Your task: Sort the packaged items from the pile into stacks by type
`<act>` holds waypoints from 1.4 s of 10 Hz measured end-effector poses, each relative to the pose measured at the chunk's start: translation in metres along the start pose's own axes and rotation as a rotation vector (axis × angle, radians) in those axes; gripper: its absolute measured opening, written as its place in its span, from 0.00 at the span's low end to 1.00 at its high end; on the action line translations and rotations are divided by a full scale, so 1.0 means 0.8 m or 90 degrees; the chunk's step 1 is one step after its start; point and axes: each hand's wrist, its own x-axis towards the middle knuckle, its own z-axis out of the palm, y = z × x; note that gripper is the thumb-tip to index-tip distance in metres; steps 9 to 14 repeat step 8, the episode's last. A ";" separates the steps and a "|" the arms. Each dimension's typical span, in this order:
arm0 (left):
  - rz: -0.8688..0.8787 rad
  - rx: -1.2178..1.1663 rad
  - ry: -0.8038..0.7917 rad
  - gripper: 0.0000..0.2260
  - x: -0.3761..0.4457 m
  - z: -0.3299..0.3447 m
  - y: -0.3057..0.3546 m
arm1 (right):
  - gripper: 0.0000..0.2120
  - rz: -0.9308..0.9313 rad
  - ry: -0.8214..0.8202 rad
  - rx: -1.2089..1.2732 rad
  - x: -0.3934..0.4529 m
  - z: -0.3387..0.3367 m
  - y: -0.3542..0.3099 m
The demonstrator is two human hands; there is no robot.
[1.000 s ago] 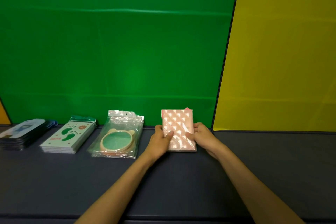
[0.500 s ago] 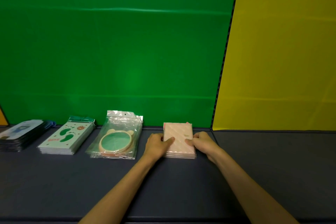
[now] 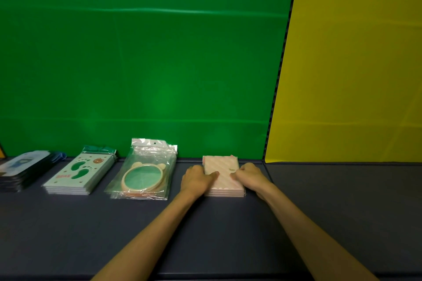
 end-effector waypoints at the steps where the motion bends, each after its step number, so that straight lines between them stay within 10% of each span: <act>1: 0.009 0.016 -0.004 0.21 0.001 0.001 0.002 | 0.07 -0.006 0.009 0.009 0.002 0.002 0.000; 6: 0.226 0.385 0.124 0.31 -0.013 -0.023 0.032 | 0.27 -0.192 0.146 -0.489 -0.001 -0.010 -0.018; 14: 0.239 0.386 0.129 0.29 -0.021 -0.047 0.048 | 0.25 -0.266 0.175 -0.494 -0.008 -0.029 -0.032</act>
